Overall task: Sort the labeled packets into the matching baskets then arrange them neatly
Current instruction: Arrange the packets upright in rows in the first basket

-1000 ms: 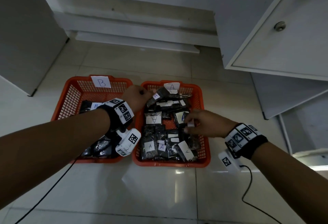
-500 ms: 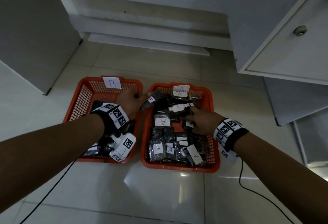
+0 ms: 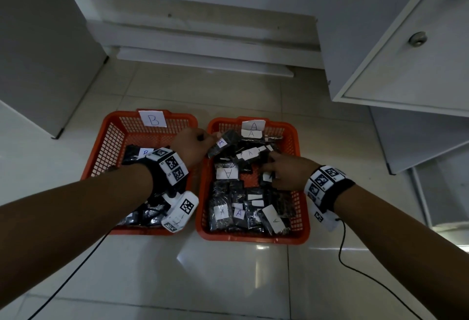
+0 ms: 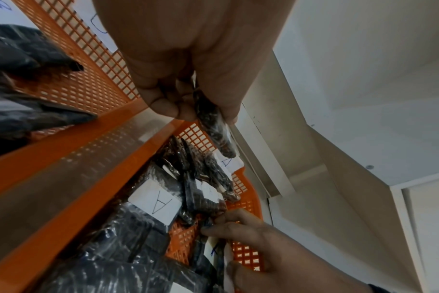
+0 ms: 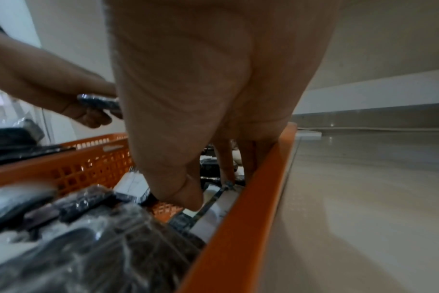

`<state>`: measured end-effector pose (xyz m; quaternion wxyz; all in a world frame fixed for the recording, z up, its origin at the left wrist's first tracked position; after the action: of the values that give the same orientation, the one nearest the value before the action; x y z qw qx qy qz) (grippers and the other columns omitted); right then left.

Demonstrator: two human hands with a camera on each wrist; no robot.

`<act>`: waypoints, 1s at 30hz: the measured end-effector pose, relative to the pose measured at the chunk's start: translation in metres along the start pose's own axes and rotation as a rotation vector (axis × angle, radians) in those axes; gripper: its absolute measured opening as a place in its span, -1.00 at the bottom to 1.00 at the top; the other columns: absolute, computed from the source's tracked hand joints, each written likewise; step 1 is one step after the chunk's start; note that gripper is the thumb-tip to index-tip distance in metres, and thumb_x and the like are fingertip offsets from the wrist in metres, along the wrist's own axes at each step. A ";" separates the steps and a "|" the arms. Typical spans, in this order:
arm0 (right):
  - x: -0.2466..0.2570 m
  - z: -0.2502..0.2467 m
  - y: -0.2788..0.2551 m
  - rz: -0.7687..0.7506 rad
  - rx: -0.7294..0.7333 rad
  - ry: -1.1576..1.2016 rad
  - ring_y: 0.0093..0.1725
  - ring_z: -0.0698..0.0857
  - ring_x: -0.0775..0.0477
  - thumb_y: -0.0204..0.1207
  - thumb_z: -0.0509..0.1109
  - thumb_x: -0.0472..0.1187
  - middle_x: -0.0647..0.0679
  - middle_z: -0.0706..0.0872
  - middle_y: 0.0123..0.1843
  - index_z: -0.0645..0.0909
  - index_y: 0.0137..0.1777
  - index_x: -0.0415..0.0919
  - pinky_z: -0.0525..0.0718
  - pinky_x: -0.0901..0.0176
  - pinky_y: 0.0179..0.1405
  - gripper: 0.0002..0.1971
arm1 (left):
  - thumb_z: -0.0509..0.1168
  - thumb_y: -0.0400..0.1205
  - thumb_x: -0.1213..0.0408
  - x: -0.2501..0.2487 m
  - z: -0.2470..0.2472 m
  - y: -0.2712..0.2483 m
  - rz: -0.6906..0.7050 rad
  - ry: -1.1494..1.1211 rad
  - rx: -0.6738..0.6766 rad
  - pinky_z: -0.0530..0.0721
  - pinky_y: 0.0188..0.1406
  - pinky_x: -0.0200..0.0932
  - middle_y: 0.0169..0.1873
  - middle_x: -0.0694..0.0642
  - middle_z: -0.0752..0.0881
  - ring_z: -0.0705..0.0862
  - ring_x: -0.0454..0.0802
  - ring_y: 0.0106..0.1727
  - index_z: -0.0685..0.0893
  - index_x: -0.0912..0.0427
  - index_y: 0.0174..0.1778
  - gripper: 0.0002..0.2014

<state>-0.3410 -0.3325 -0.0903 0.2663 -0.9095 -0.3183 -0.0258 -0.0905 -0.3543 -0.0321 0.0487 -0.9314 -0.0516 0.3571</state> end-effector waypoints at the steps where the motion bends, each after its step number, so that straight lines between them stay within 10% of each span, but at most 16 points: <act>1: -0.001 -0.001 -0.001 -0.005 -0.013 0.028 0.18 0.60 -0.02 0.65 0.44 -0.01 0.02 0.53 0.39 0.57 0.61 0.17 0.69 0.08 0.07 -0.49 | 0.30 0.69 -0.24 0.001 0.000 0.000 0.002 -0.019 0.001 0.54 -0.38 -0.16 -0.38 0.08 0.79 0.74 -0.10 -0.33 0.81 0.15 -0.25 -0.48; 8: -0.015 -0.057 0.001 0.128 -0.360 0.098 0.19 0.66 -0.12 0.63 0.44 -0.07 -0.05 0.59 0.36 0.58 0.40 -0.05 0.71 -0.01 -0.04 -0.64 | 0.31 0.69 -0.25 0.007 -0.002 -0.003 0.037 -0.012 0.048 0.76 -0.23 0.01 -0.40 0.05 0.79 0.77 -0.04 -0.33 0.78 0.10 -0.27 -0.51; 12: -0.038 -0.078 0.014 0.321 -0.465 0.098 0.19 0.68 -0.29 0.55 0.50 -0.07 -0.17 0.57 0.32 0.49 0.44 -0.13 0.74 -0.08 -0.01 -0.51 | 0.37 0.66 -0.21 -0.007 0.014 -0.013 0.173 0.180 0.220 0.48 -0.41 -0.21 -0.40 -0.10 0.70 0.68 -0.19 -0.33 0.69 -0.04 -0.25 -0.66; 18: -0.017 -0.078 0.044 0.171 -0.405 -0.004 0.32 0.73 -0.15 0.61 0.50 -0.02 -0.02 0.66 0.50 0.60 0.57 0.01 0.63 0.14 0.22 -0.48 | 0.42 0.63 -0.17 0.006 0.006 -0.014 0.205 0.200 0.176 0.57 -0.33 -0.16 -0.33 -0.03 0.74 0.71 -0.13 -0.28 0.75 0.04 -0.19 -0.66; 30: -0.030 -0.076 0.049 0.250 -0.426 0.182 0.01 0.62 -0.08 0.39 0.70 -0.03 0.08 0.57 0.07 0.51 0.07 0.01 0.36 0.17 -0.25 -0.57 | 0.46 0.62 -0.16 0.022 -0.011 -0.015 0.112 0.120 0.093 0.46 -0.37 -0.18 -0.38 -0.05 0.71 0.69 -0.14 -0.33 0.69 0.02 -0.24 -0.67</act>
<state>-0.3268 -0.4199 -0.0542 0.0974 -0.9712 -0.1658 -0.1407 -0.0674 -0.3372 -0.0362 0.0748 -0.9492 0.0200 0.3050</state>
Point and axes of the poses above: each hand's wrist, its own y-axis towards the middle knuckle, its own z-axis out of the palm, x = y × z, the point moved 10 cm from there along y, towards the middle knuckle
